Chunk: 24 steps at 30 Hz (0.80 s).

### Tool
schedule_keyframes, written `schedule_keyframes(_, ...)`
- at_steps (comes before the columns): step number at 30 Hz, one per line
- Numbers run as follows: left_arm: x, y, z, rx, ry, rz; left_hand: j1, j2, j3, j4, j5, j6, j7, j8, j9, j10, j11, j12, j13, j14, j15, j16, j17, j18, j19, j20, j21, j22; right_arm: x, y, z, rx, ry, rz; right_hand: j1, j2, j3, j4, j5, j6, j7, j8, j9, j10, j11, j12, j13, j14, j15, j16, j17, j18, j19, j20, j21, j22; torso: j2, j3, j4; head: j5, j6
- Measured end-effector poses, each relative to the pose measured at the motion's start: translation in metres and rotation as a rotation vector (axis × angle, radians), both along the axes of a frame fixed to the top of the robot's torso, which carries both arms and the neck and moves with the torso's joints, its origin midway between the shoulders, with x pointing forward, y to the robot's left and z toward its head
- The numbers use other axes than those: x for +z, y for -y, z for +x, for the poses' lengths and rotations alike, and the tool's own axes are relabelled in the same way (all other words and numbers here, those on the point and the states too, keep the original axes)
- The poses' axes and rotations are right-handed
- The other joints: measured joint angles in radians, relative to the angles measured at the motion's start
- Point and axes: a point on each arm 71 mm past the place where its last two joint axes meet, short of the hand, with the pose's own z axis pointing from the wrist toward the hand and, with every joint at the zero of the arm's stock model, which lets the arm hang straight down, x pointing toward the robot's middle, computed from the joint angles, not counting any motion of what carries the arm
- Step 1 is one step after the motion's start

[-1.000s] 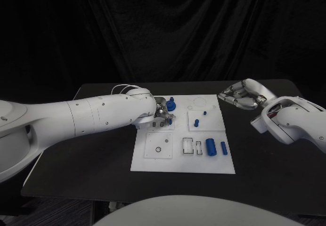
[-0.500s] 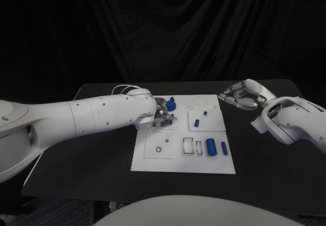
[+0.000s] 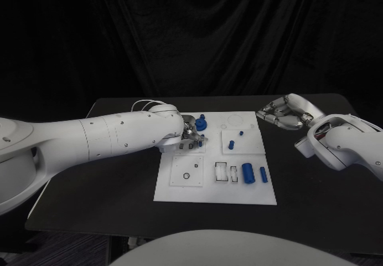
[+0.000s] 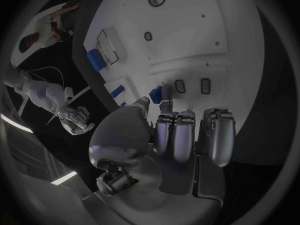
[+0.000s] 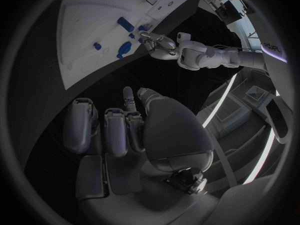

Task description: Assemble the parts on the task board

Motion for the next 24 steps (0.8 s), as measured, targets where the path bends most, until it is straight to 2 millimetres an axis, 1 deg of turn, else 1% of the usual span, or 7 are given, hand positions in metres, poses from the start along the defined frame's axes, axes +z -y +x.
schedule_keyframes(2, -0.0001, 0.0, 0.0, 0.0, -0.001, 0.0, 0.015, 0.0, 0.004, -0.013, 0.017, 0.0, 0.0, -0.004, 0.005, 0.0, 0.0, 0.0, 0.0, 0.0, 0.0, 0.0, 0.0, 0.0, 0.0, 0.0, 0.0, 0.0, -0.0001, 0.0, 0.0, 0.0, -0.001, 0.0, 0.0, 0.0, 0.0, 0.0, 0.0, 0.0, 0.0, 0.0, 0.0, 0.0, 0.0, 0.0, 0.0, 0.0, 0.0, 0.0, 0.0, 0.0, 0.0, 0.0, 0.0, 0.0, 0.0, 0.0001, 0.0, 0.0, 0.0)
schedule_keyframes(5, -0.0001, 0.0, -0.0001, -0.001, -0.001, 0.001, 0.036, 0.001, 0.016, -0.037, 0.057, 0.004, -0.004, -0.017, 0.013, 0.0, 0.0, 0.0, 0.0, 0.0, 0.0, 0.0, 0.0, 0.0, 0.0, 0.0, -0.004, 0.0, -0.0003, -0.0001, 0.0, 0.001, -0.003, -0.001, 0.0, 0.0, 0.0, 0.0, 0.0, 0.0, 0.0, 0.0, 0.0, 0.0, 0.0, 0.0, 0.0, 0.0, 0.0, 0.0, 0.0, 0.0, 0.0, 0.0, 0.0, 0.0, 0.0, 0.0001, 0.0001, 0.0, 0.0)
schedule_keyframes(15, -0.0003, 0.0008, -0.0003, -0.009, -0.003, -0.002, 0.061, -0.005, 0.065, -0.087, 0.146, 0.011, -0.004, -0.039, 0.036, 0.0, 0.0, 0.0, 0.0, 0.0, 0.0, 0.0, 0.0, 0.0, 0.0, 0.0, -0.004, 0.0, -0.0011, -0.0009, 0.0005, 0.003, -0.008, -0.003, 0.0, 0.0, 0.0, 0.0, 0.004, 0.0, 0.0, 0.0, 0.0, 0.0, 0.0, 0.0, 0.0, 0.0, 0.0, 0.0, 0.0, 0.0, 0.0, 0.0, 0.0, 0.0, 0.0, 0.0007, -0.0003, 0.001, 0.0)
schedule_keyframes(17, -0.0003, 0.001, -0.0003, -0.01, -0.003, -0.004, 0.061, -0.005, 0.073, -0.095, 0.155, 0.011, -0.004, -0.041, 0.04, 0.0, 0.0, 0.0, 0.0, 0.0, 0.0, 0.0, 0.0, 0.0, 0.0, 0.0, -0.004, 0.0, -0.0013, -0.0012, 0.0005, 0.004, -0.009, -0.003, 0.0, 0.0, 0.0, 0.0, 0.004, 0.0, 0.0, 0.0, 0.0, 0.0, 0.0, 0.0, 0.0, 0.0, 0.0, 0.0, 0.0, 0.0, 0.0, 0.0, 0.0, 0.0, 0.0, 0.0008, -0.0003, 0.003, 0.0)
schedule_keyframes(19, -0.0002, 0.0011, -0.0003, -0.011, -0.004, -0.004, 0.068, -0.012, 0.089, -0.111, 0.178, 0.011, -0.004, -0.047, 0.046, 0.0, 0.0, 0.0, 0.0, 0.0, 0.0, 0.0, 0.0, 0.0, 0.0, 0.0, -0.008, 0.0, -0.0014, -0.0015, 0.0006, 0.005, -0.011, -0.003, 0.0, 0.0, 0.0, 0.0, 0.004, 0.0, 0.0, 0.0, 0.0, 0.0, 0.0, 0.0, 0.0, 0.0, 0.0, 0.0, 0.0, 0.0, 0.0, 0.0, 0.0, 0.0, 0.0, 0.0008, -0.0003, 0.004, 0.0)
schedule_keyframes(22, -0.0002, 0.0012, -0.0003, -0.013, -0.004, -0.005, 0.069, -0.013, 0.099, -0.121, 0.184, 0.011, -0.004, -0.047, 0.049, 0.0, 0.0, 0.0, 0.0, 0.0, 0.0, 0.0, 0.0, 0.0, 0.0, 0.0, -0.008, 0.0, -0.0017, -0.0016, 0.0006, 0.005, -0.012, -0.004, 0.0, 0.0, 0.0, 0.0, 0.004, 0.0, 0.0, 0.0, 0.0, 0.0, 0.0, 0.0, 0.0, 0.0, 0.0, 0.0, 0.0, 0.0, 0.0, 0.0, 0.0, 0.0, 0.0, 0.0008, -0.0003, 0.005, 0.0)
schedule_keyframes(24, -0.0001, 0.0013, -0.0003, -0.014, -0.003, -0.006, 0.072, -0.017, 0.125, -0.133, 0.199, 0.016, -0.006, -0.054, 0.055, 0.0, 0.0, 0.0, 0.0, 0.0, 0.0, 0.0, 0.0, 0.0, 0.0, 0.0, -0.008, 0.0, -0.0019, -0.0018, 0.0006, 0.006, -0.014, -0.004, 0.0, 0.0, 0.0, 0.0, 0.004, 0.0, 0.0, 0.0, 0.0, 0.0, 0.0, 0.0, 0.0, 0.0, 0.0, 0.0, 0.0, 0.0, 0.0, 0.0, 0.0, 0.0, 0.001, 0.0008, -0.0003, 0.006, 0.0)
